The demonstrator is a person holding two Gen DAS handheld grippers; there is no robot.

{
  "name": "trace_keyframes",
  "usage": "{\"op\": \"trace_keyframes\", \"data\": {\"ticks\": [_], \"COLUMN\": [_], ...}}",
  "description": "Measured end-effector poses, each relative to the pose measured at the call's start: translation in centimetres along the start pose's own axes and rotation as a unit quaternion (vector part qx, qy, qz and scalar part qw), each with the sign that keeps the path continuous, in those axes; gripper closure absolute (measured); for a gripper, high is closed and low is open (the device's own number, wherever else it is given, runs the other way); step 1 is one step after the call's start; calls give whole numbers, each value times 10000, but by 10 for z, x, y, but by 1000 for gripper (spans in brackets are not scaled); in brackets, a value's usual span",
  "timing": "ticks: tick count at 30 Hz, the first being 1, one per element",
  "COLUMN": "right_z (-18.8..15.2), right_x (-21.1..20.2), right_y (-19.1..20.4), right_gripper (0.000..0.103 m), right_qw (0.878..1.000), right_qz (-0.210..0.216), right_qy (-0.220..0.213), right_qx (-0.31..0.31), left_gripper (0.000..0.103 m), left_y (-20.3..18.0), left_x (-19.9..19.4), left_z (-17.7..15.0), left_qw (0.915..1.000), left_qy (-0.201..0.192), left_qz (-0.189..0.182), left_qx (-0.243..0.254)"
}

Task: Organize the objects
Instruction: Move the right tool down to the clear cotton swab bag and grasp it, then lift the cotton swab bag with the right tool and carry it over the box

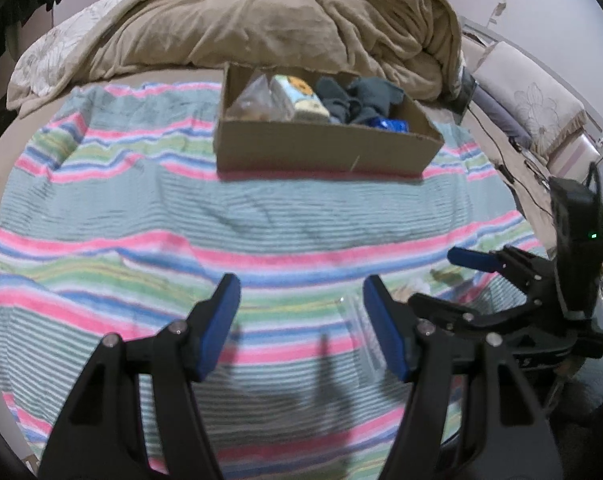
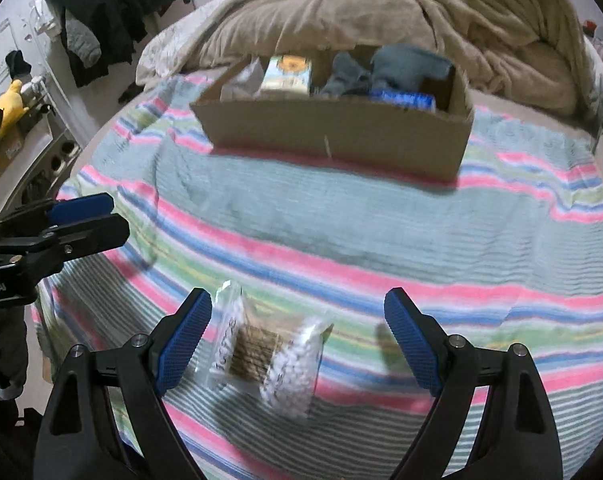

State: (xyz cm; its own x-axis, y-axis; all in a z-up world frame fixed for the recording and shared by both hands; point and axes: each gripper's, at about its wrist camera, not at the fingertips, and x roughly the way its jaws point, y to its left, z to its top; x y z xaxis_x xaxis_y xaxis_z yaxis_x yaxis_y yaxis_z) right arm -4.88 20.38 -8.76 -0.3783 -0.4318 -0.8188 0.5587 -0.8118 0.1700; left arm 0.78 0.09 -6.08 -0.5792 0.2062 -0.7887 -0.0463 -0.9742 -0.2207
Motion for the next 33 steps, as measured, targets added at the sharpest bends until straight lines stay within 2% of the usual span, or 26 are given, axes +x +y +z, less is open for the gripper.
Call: {"op": "trace_keyframes", "data": {"ticks": [13,21,26,33], "right_z": [-22,-26,-24,-10], "right_x": [27,37,34,19], "right_y": [6,23,24,16], "right_gripper": [14,39,43,43], "right_qw": [9989,9981,9980,9991], "right_qz": [231,130,140,166], "right_qy": [408,512,478,266], "right_qx": [85,-307,-387,-294], "left_gripper": [38,38,38,38], "left_y": [5,6,5,4], "left_x": [12,15,14,16], "left_z": [-21,-20,-15,-5], "left_qw": [9997,9996,9997,9998], "left_qy": [250,271,245,176], "left_qz": [26,16,24,57], "left_qx": [-54,-55,-18,14]}}
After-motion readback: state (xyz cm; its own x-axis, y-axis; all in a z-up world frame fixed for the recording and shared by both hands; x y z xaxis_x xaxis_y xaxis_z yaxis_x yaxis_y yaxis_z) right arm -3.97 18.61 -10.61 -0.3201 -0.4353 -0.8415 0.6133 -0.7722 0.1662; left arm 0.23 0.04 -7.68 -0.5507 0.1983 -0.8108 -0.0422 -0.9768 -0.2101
